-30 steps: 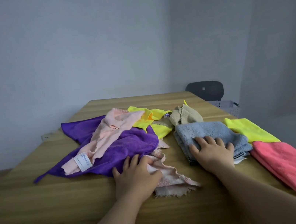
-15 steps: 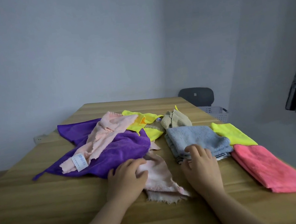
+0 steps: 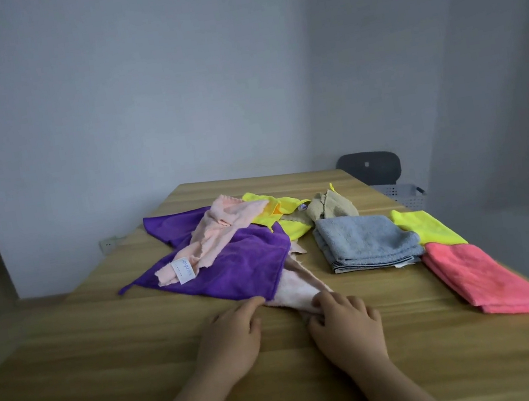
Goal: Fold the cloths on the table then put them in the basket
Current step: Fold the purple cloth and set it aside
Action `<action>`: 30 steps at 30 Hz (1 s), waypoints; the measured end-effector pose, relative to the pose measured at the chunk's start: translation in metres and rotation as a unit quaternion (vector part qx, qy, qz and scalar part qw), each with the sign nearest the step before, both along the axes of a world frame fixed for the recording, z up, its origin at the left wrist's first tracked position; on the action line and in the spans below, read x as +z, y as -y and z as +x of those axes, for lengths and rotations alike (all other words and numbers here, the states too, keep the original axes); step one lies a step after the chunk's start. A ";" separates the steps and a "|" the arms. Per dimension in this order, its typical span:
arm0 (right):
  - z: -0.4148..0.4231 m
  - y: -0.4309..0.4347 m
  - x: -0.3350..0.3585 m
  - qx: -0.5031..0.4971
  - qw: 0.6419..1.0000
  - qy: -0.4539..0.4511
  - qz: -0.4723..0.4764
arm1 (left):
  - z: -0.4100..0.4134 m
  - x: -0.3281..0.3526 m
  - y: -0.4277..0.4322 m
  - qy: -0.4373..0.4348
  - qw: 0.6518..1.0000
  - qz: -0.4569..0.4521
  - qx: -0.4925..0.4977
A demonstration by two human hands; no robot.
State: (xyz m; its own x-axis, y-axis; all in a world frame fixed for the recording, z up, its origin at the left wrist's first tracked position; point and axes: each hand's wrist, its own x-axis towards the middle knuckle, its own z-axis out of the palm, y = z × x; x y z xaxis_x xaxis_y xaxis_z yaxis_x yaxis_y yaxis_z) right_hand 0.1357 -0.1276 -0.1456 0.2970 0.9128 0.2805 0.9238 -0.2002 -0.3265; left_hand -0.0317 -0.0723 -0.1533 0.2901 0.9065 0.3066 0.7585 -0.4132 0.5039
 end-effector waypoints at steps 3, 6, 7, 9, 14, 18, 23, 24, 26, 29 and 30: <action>0.001 -0.003 0.001 -0.006 1.000 -0.012 0.003 | 0.001 0.003 -0.007 0.091 0.996 0.008 0.024; 0.006 -0.005 0.003 -0.010 1.000 -0.026 0.006 | 0.005 0.002 -0.019 0.043 0.998 0.006 0.053; 0.008 -0.006 0.003 -0.012 0.999 -0.033 0.008 | 0.007 0.002 -0.023 -0.004 0.998 -0.015 0.062; 0.011 -0.009 0.003 -0.013 0.999 -0.046 0.007 | 0.012 0.002 -0.032 -0.085 0.992 -0.050 0.074; 0.010 -0.014 0.002 -0.010 0.998 -0.060 0.012 | 0.024 0.008 -0.053 -0.077 0.988 -0.091 0.093; 0.011 -0.015 0.001 -0.007 0.998 -0.064 0.017 | 0.028 0.013 -0.056 0.034 0.994 -0.049 0.095; 0.013 -0.015 0.000 -0.004 0.997 -0.071 0.024 | 0.037 0.028 -0.061 0.023 0.991 -0.061 0.114; 0.013 -0.015 0.000 -0.004 0.997 -0.071 0.025 | 0.038 0.032 -0.063 0.037 0.991 -0.063 0.115; 0.013 -0.014 0.001 -0.005 0.997 -0.074 0.024 | 0.039 0.045 -0.067 0.090 0.986 -0.058 0.126; 0.013 -0.014 0.001 -0.006 0.997 -0.070 0.024 | 0.045 0.084 -0.070 0.320 0.928 -0.118 0.148; 0.014 -0.013 0.001 -0.007 0.997 -0.071 0.023 | 0.048 0.103 -0.070 0.441 0.873 -0.165 0.128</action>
